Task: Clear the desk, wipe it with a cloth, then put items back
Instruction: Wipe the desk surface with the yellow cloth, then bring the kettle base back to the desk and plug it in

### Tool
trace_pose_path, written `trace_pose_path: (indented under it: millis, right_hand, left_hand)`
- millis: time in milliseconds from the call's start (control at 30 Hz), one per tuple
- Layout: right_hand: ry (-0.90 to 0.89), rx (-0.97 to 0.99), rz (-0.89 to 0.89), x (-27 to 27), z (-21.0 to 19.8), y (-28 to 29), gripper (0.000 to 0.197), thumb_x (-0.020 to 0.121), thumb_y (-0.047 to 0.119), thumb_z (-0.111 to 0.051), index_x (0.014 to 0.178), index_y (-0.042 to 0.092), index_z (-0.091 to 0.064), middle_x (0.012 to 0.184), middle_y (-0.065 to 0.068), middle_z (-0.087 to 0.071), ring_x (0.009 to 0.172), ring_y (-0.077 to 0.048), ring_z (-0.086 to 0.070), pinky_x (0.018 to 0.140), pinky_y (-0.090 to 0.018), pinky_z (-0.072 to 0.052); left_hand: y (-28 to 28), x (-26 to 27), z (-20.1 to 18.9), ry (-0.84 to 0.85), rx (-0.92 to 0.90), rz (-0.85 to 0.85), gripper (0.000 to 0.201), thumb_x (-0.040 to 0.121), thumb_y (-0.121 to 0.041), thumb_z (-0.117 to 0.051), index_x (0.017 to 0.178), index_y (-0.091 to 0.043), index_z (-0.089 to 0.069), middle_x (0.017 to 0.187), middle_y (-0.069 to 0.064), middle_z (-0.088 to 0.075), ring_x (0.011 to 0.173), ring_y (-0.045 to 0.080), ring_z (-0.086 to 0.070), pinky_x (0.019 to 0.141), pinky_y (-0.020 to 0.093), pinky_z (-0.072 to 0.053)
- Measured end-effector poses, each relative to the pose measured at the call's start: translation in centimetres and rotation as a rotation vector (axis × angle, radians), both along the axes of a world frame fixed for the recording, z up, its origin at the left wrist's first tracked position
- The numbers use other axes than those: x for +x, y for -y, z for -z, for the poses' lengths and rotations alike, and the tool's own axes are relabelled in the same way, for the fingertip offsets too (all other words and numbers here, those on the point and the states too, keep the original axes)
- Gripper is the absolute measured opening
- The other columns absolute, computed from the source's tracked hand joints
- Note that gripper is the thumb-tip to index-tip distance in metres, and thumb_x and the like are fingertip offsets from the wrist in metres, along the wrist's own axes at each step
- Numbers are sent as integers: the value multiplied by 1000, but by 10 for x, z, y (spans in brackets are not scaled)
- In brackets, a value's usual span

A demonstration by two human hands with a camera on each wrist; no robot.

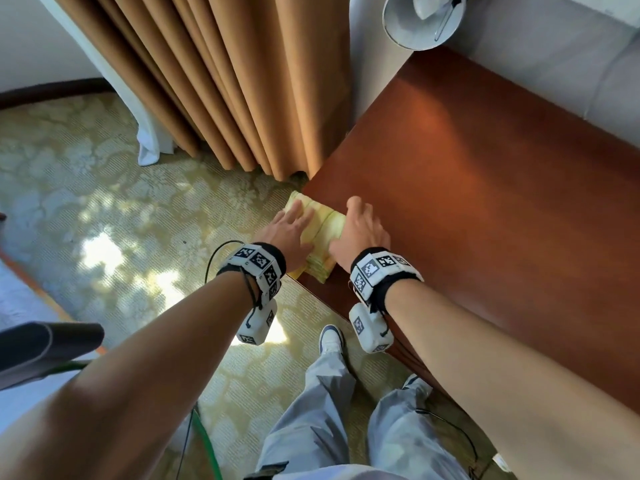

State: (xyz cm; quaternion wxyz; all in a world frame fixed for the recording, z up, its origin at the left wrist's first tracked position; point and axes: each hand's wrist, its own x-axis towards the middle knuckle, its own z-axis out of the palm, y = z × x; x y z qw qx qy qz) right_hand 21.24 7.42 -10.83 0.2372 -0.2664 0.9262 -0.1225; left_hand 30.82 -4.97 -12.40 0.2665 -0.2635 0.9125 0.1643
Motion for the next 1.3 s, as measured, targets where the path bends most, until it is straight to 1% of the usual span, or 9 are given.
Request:
trace_pose_path:
  millis: [133, 267, 400, 467, 533, 767, 1033, 1167, 1300]
  right_hand:
    - [-40, 33, -122, 11, 7, 8, 38, 84, 21, -63, 118, 15, -47, 124, -7, -45, 113, -29, -47, 68, -36, -34]
    - [18, 47, -114, 6, 3, 13, 37, 84, 21, -63, 118, 15, -47, 124, -7, -45, 113, -29, -48, 73, -36, -36]
    - [70, 34, -60, -2, 5, 13, 45, 82, 22, -64, 123, 17, -47, 126, -7, -45, 115, -29, -48, 74, -35, -38]
    - [80, 23, -46, -4, 6, 12, 46, 81, 22, -64, 123, 18, -47, 126, -6, -45, 115, -28, -48, 75, -35, -41]
    - [81, 9, -40, -4, 7, 9, 44, 81, 22, -63, 122, 19, -48, 125, -5, -46, 115, -27, -48, 77, -35, -43]
    - [107, -94, 93, -11, 8, 0, 37, 89, 28, -59, 124, 19, -50, 127, -6, -51, 113, -27, -52, 75, -34, -40]
    - [45, -147, 278, -40, -11, -52, 17, 99, 31, -47, 95, 18, -58, 97, 2, -56, 100, -26, -56, 75, -33, -40]
    - [28, -188, 489, -62, -31, -100, 19, 98, 24, -44, 96, 15, -60, 100, -2, -64, 95, -26, -54, 78, -34, -44]
    - [65, -303, 757, -80, -51, -162, 16, 96, 25, -45, 94, 18, -60, 93, 1, -64, 87, -22, -53, 73, -32, -42]
  left_hand:
    - [-1, -1, 0, 80, 10, 12, 70, 104, -43, -40, 159, -35, 3, 166, -7, 16, 154, 25, -1, 119, 48, -29]
    - [1, -1, -1, 70, -11, 17, 67, 104, -47, -39, 159, -37, -2, 167, -8, 10, 154, 24, -10, 117, 47, -33]
    - [12, -11, -7, -3, -83, -19, 54, 100, -44, -42, 153, -43, -29, 163, -9, -25, 130, 25, -54, 95, 39, -52]
    - [14, -19, -11, -28, -109, -53, 50, 97, -39, -44, 147, -43, -41, 147, -2, -53, 114, 24, -62, 81, 34, -52]
    - [12, -25, -15, -69, -112, -90, 45, 96, -34, -48, 141, -37, -50, 130, 2, -64, 110, 24, -63, 79, 33, -51]
    - [-1, -36, -25, -229, -107, -90, 39, 96, -30, -53, 134, -27, -56, 132, 3, -53, 122, 25, -52, 92, 39, -48]
    - [-31, -79, -40, -252, 126, -267, 20, 95, -31, -51, 97, -25, -70, 96, 0, -68, 91, 26, -62, 74, 29, -47]
    - [-69, -108, -53, -267, 178, -256, 22, 94, -40, -55, 97, -25, -71, 100, 2, -70, 96, 29, -64, 85, 32, -51]
    - [-125, -137, -75, -312, 268, -201, 18, 97, -37, -56, 85, -26, -64, 82, -5, -63, 87, 23, -61, 83, 27, -50]
